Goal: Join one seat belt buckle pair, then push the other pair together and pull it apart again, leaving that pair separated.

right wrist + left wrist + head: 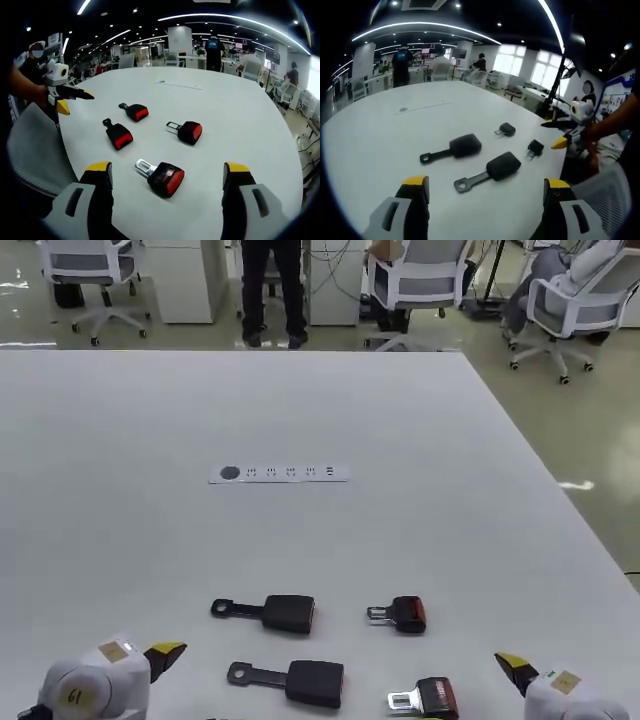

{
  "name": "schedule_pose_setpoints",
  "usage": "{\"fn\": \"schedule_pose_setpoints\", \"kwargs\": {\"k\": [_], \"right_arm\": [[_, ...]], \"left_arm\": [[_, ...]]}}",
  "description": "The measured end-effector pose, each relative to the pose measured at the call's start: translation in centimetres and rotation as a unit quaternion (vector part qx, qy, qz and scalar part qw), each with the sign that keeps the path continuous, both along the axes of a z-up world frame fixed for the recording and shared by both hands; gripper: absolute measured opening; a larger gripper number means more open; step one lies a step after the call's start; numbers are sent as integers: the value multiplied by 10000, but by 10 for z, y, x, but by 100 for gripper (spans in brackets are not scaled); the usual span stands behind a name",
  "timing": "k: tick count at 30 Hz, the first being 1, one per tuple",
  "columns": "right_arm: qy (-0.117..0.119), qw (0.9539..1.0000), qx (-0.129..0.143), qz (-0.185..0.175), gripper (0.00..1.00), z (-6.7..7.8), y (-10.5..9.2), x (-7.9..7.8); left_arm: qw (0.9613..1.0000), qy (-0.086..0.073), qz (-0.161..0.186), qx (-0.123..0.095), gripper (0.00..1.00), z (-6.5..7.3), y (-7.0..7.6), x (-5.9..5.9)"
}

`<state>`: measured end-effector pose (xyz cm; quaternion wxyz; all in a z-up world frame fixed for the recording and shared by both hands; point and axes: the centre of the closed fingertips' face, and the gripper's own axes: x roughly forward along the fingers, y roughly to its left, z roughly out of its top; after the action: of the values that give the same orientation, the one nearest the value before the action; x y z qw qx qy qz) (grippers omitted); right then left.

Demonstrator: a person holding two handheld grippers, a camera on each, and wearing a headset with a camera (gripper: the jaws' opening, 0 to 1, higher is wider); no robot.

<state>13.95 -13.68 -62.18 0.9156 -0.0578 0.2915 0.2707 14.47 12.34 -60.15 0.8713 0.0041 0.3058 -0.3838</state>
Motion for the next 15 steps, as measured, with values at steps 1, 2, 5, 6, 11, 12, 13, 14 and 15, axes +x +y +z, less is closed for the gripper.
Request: {"fn": "schedule_pose_setpoints", "kwargs": {"k": [1,2,5,6,11,12,13,14,15], "right_arm": [[17,10000,-3,41,91,-1,1,0],[42,9999,-1,97,91,-3,2,1],[96,9996,-39,255,90,-7,5,2],[135,9993,-63,342,89,-8,6,2],[200,9980,-97,584,89,-12,9,4],[231,9976,-98,648,89,-13,9,5],[255,9972,-102,692,89,-15,8,6],[298,9966,-106,764,89,-19,8,7],[335,9961,-99,807,89,-21,8,7]], "left_arm": [[10000,7,-39,-4,97,0,-2,0],[10000,0,-96,15,96,-2,-3,1],[9997,-40,-220,27,95,-2,-11,4],[9997,-24,-259,30,95,-2,-15,5],[9986,-2,-524,7,91,-4,-25,6],[9983,-2,-578,35,91,-6,-26,6],[9980,-1,-633,76,90,-8,-28,6],[9975,-6,-703,103,90,-10,-29,6],[9970,-12,-762,128,89,-10,-32,7]]}}
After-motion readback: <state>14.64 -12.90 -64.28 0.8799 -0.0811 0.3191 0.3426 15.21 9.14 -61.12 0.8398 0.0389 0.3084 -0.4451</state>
